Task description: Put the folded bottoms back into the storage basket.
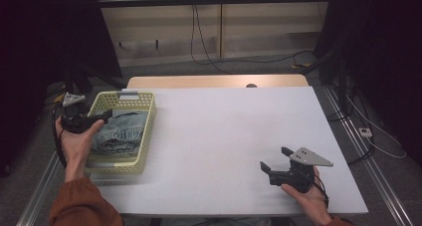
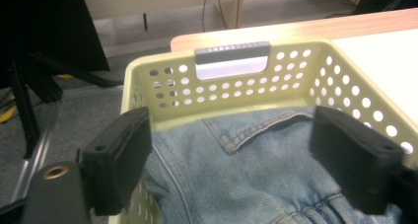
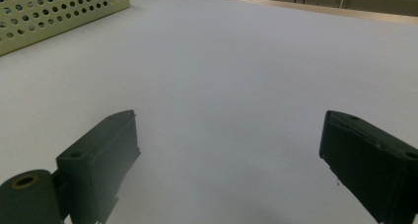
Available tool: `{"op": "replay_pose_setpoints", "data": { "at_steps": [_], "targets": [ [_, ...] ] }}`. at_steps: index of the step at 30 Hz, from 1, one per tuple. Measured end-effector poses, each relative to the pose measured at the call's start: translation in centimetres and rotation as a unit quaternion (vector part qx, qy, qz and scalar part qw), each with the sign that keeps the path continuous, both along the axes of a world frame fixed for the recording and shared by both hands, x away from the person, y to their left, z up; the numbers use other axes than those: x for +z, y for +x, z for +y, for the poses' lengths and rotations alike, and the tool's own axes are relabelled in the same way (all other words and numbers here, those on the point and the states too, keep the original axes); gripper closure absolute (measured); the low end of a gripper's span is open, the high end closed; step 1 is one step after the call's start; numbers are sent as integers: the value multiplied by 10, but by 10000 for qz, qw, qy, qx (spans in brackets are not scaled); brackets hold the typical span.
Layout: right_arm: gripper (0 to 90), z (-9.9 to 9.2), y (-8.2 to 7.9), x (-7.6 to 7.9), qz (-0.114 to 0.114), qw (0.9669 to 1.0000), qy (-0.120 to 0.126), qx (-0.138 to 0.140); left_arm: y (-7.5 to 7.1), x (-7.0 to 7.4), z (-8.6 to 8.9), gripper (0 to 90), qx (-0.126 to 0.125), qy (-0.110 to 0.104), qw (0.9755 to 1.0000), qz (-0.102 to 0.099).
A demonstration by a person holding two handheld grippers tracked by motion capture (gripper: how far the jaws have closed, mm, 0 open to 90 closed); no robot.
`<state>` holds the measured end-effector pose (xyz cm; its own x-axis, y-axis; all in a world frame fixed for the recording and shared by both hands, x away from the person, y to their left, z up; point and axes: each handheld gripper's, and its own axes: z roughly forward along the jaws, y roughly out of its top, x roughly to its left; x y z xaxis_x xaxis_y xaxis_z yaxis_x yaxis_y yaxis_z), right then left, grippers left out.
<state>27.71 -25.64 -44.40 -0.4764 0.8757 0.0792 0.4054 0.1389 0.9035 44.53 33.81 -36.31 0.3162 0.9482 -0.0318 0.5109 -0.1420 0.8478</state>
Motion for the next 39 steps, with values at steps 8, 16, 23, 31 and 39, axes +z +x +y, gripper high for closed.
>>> {"op": "replay_pose_setpoints", "data": {
  "at_steps": [8,16,23,31,39],
  "targets": [
    [79,1,0,0,0,10000,0,-25,-12,13,1,60,-367,-194,9991,-41],
    [79,0,0,1,-8,10000,17,-54,-34,17,0,70,-311,81,9993,-208],
    [79,0,0,1,-8,10000,36,-68,-55,12,-1,67,-360,75,9987,-361],
    [79,1,0,1,-8,10000,34,-77,-70,9,-4,68,-476,96,9983,-331],
    [79,1,2,1,-16,10000,28,-47,-83,-1,-6,86,-456,46,9986,-258]
  ]
}}
